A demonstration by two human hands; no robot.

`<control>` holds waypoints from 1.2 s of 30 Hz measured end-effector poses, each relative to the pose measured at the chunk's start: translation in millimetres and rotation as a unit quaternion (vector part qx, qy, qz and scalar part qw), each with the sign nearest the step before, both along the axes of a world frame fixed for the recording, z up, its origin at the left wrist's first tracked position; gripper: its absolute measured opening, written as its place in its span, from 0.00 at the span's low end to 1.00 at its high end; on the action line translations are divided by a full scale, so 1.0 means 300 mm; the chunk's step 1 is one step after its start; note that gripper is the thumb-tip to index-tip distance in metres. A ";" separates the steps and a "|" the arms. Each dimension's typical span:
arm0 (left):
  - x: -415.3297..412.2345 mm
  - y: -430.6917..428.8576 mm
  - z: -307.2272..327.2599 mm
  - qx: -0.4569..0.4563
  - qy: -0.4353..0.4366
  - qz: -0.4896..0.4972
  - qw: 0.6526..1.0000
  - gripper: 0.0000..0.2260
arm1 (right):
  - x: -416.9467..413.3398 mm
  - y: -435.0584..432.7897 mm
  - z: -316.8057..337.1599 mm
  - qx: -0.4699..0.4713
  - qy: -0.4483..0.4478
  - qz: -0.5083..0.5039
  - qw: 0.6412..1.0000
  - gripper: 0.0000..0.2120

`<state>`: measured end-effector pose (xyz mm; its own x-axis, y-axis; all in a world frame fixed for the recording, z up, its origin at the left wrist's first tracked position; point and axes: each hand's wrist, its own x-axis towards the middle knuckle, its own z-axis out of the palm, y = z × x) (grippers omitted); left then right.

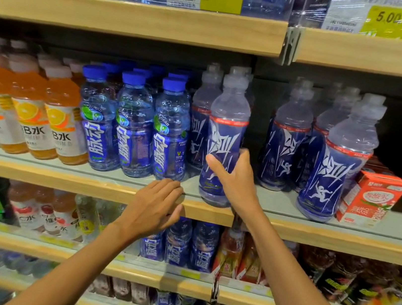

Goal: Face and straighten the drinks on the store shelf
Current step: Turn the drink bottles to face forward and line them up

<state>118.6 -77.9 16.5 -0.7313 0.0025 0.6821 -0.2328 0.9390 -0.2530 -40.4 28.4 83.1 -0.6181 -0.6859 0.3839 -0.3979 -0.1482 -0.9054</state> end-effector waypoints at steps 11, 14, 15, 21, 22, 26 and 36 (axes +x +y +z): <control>-0.214 0.258 0.407 0.705 0.241 -0.163 0.647 0.12 | 0.036 0.220 0.000 -0.011 -0.040 0.090 0.995 0.20; -0.257 0.314 0.446 0.697 0.254 -0.161 0.651 0.20 | 0.056 0.246 -0.008 -0.018 -0.042 0.093 0.995 0.18; -0.266 0.326 0.448 0.682 0.272 -0.151 0.662 0.19 | 0.062 0.251 -0.011 -0.024 -0.037 0.091 0.995 0.18; -0.321 0.365 0.476 0.706 0.307 -0.153 0.620 0.10 | 0.048 0.288 -0.029 -0.029 -0.013 0.088 0.996 0.19; -0.326 0.364 0.483 0.719 0.305 -0.158 0.604 0.08 | 0.030 0.298 -0.030 -0.038 -0.031 0.103 0.993 0.19; -0.320 0.327 0.504 0.810 0.213 -0.247 0.487 0.13 | -0.051 0.357 -0.040 -0.051 -0.225 0.237 0.944 0.22; -0.358 0.301 0.473 0.826 0.017 -0.501 0.260 0.23 | -0.006 0.358 -0.045 -0.006 -0.297 0.398 0.868 0.38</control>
<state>11.2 12.2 158.3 -0.9214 -0.1368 0.3637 0.3616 -0.6449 0.6734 -42.1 135.9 69.5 -0.0417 -0.9845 0.1704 0.3713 -0.1736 -0.9121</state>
